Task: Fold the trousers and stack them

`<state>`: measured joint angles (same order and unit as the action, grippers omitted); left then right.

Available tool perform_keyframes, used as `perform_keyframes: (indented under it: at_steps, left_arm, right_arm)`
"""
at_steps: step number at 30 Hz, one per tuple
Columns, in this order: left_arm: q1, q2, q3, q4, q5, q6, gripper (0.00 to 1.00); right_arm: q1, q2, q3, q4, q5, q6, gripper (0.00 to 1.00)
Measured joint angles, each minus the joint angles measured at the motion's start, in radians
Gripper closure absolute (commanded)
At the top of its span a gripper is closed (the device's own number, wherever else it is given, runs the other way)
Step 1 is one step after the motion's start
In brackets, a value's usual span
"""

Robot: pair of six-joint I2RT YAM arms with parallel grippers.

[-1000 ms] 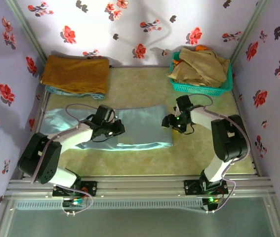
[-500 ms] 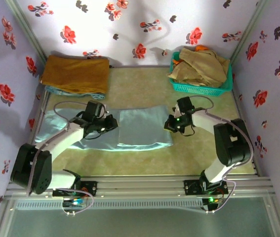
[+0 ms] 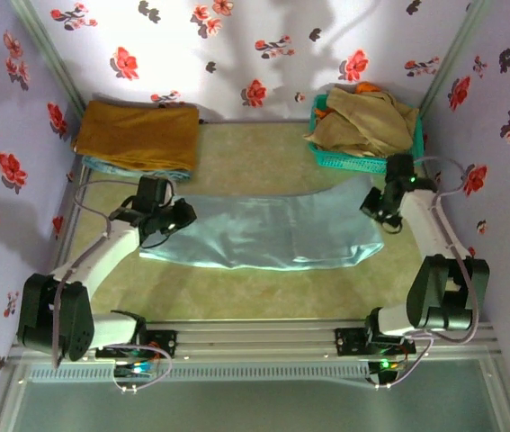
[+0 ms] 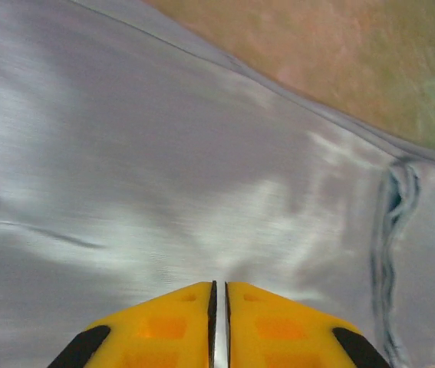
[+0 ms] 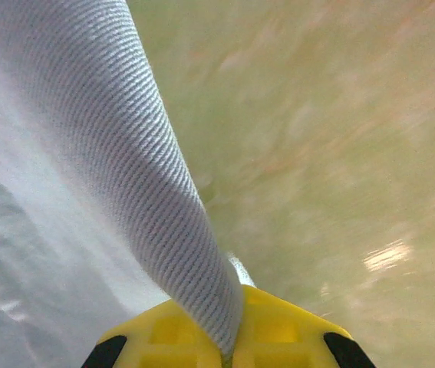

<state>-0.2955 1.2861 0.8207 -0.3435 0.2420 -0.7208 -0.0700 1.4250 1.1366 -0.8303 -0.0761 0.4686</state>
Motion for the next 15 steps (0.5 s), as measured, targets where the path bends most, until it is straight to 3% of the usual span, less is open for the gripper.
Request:
perform_keyframes:
  at_steps: [5,11,15]
  left_arm:
    - [0.06,0.005,-0.034,0.006,-0.029,-0.001,0.84]
    - [0.1,0.036,-0.103,0.014,-0.068,0.002,0.78]
    - [0.102,0.068,-0.154,0.045,-0.063,0.003,0.86]
  right_arm:
    - [-0.035,0.053,0.192,-0.064,0.018,-0.082,1.0]
    - [-0.027,0.07,0.299,-0.12,-0.066,-0.103,1.0]
    - [0.027,0.069,0.335,-0.129,-0.139,-0.082,1.0]
